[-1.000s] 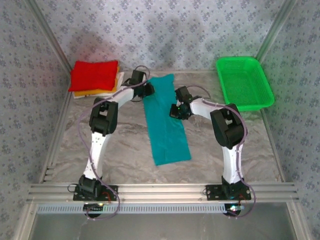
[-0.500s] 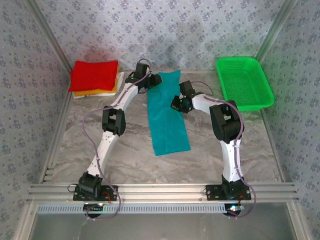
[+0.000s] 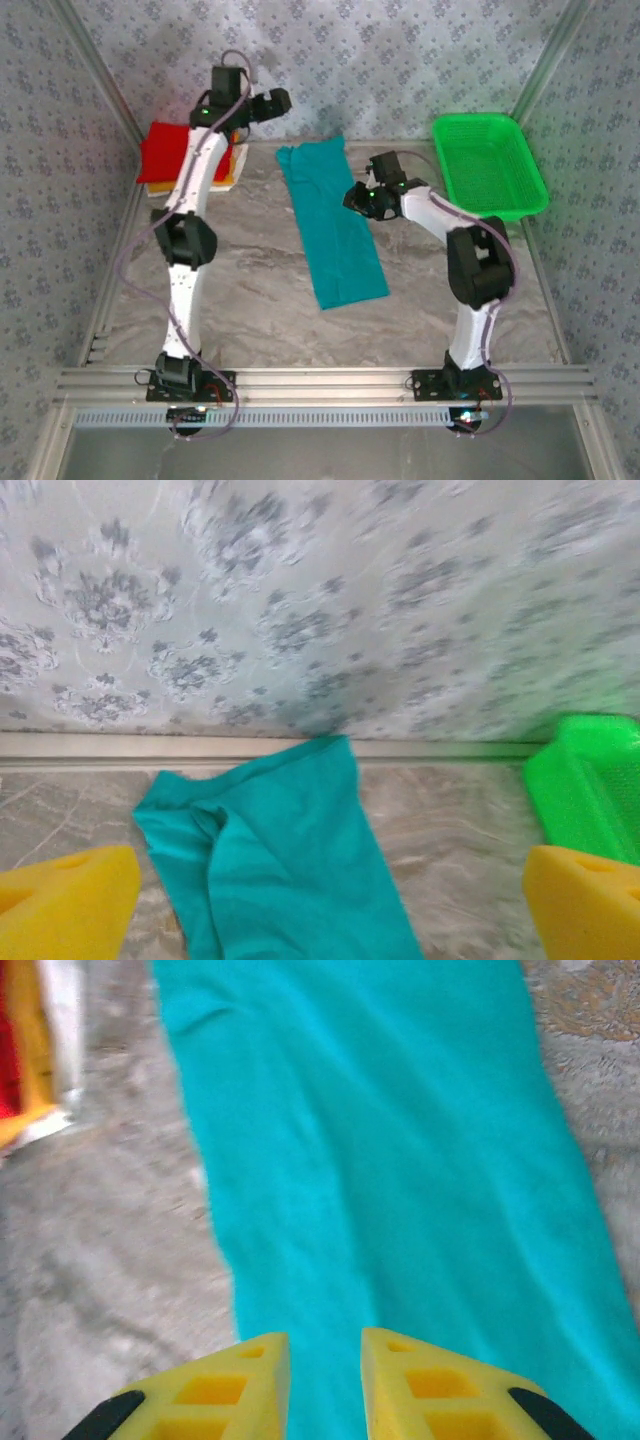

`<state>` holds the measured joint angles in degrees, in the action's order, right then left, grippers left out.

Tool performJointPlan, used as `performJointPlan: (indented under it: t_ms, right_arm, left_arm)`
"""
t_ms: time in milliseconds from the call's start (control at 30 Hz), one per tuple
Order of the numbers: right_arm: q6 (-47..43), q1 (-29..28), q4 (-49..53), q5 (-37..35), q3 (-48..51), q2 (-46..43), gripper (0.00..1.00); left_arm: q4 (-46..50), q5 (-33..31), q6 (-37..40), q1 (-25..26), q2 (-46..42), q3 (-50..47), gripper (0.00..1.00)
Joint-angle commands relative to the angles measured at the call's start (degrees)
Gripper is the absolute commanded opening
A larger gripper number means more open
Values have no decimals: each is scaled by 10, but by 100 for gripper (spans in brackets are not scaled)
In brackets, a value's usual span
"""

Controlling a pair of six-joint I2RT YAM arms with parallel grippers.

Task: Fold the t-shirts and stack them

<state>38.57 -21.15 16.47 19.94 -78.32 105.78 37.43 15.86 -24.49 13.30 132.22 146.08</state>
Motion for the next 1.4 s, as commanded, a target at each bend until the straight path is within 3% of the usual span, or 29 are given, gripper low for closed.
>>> performJointPlan:
  t_ms: [0, 100, 200, 367, 533, 800, 933, 1133, 1367]
  right_arm:
    - [-21, 7, -12, 40, 85, -72, 25]
    - [-53, 5, 14, 36, 169, -109, 20]
    - [-62, 4, 45, 24, 238, -143, 23]
    - [-86, -32, 49, 36, 298, -172, 18]
    - [-56, -76, -9, 67, 320, -117, 10]
    - [16, -162, -49, 54, 351, -98, 7]
    - [13, -198, -59, 78, 324, -69, 6]
    - [-14, -210, -69, 116, 270, -61, 6]
    - [-16, -208, -71, 152, 214, 5, 5]
  left_arm:
    - [-91, 19, -1, 27, -166, -274, 95]
    - [-316, 13, -59, 40, -353, -631, 83]
    - [-374, -17, -80, 58, -477, -832, 79]
    - [-264, -33, -69, 102, -587, -972, 76]
    - [-289, -61, -129, 131, -679, -1114, 71]
    - [-322, 1, -236, 162, -741, -1228, 69]
    - [-328, 10, -260, 178, -748, -1255, 61]
    - [-377, 46, -295, 184, -739, -1270, 45]
    - [-285, 63, -304, 224, -700, -1221, 49]
